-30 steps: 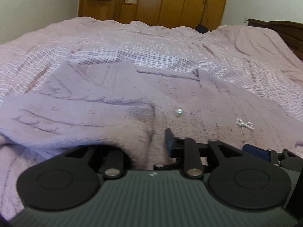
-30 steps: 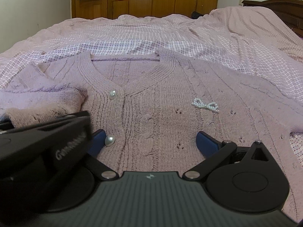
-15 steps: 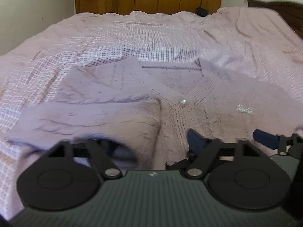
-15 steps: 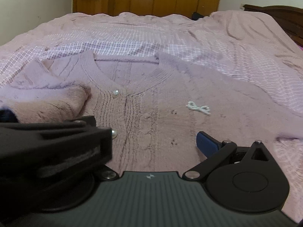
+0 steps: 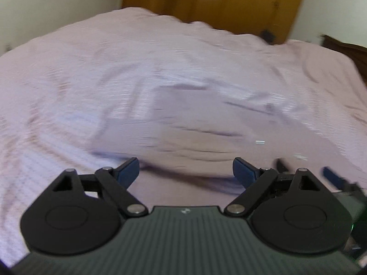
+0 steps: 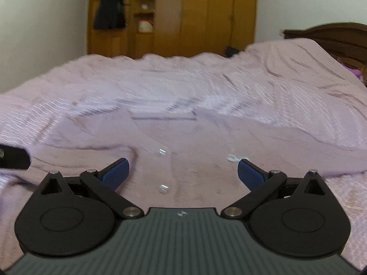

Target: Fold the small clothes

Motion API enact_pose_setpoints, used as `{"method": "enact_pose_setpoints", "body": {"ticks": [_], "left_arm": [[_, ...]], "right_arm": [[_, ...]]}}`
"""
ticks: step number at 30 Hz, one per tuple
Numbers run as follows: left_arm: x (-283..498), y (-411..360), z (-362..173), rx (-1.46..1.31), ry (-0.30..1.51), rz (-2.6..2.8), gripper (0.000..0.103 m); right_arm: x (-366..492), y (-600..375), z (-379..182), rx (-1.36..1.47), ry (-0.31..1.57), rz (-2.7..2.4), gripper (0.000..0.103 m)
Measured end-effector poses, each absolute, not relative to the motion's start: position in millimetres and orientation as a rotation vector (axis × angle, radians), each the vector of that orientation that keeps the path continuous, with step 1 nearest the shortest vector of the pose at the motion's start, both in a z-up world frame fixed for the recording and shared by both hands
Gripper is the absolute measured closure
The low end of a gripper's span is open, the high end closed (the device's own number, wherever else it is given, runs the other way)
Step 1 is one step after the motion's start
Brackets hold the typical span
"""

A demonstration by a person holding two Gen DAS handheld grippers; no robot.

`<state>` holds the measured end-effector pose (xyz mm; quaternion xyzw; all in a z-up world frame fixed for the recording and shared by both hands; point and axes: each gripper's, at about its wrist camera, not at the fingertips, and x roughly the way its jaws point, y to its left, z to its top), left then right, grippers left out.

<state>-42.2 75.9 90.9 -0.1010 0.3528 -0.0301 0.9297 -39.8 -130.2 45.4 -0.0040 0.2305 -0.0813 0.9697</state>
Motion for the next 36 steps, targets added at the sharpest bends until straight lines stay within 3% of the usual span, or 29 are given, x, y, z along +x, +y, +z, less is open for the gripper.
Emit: {"method": "enact_pose_setpoints", "body": {"ticks": [5, 12, 16, 18, 19, 23, 36], "left_arm": [[-18.9, 132.6, 66.1, -0.323, 0.695, 0.094, 0.014], [-2.4, 143.9, 33.8, -0.389, 0.594, 0.03, 0.015], [13.1, 135.1, 11.7, -0.301, 0.585, 0.071, 0.053], [17.6, 140.6, 7.4, -0.341, 0.587, 0.108, 0.066], [18.5, 144.0, 7.6, -0.363, 0.588, 0.134, 0.08], [21.5, 149.0, 11.6, -0.392, 0.594, 0.143, 0.093], [10.1, 104.1, 54.0, -0.234, 0.383, 0.132, 0.096]], "right_arm": [[-38.4, -103.4, 37.0, -0.08, 0.431, -0.071, 0.0], [-18.2, -77.2, 11.7, -0.162, 0.496, 0.152, 0.0], [-15.3, -77.6, 4.3, -0.14, 0.528, 0.186, 0.0], [-11.0, -82.8, 1.2, -0.119, 0.556, 0.204, 0.0], [-9.3, -84.3, 0.0, -0.105, 0.57, 0.213, 0.0], [-4.3, -90.2, -2.8, -0.047, 0.601, 0.229, 0.0], [-8.1, -104.7, -0.1, 0.054, 0.566, 0.196, 0.0]]}}
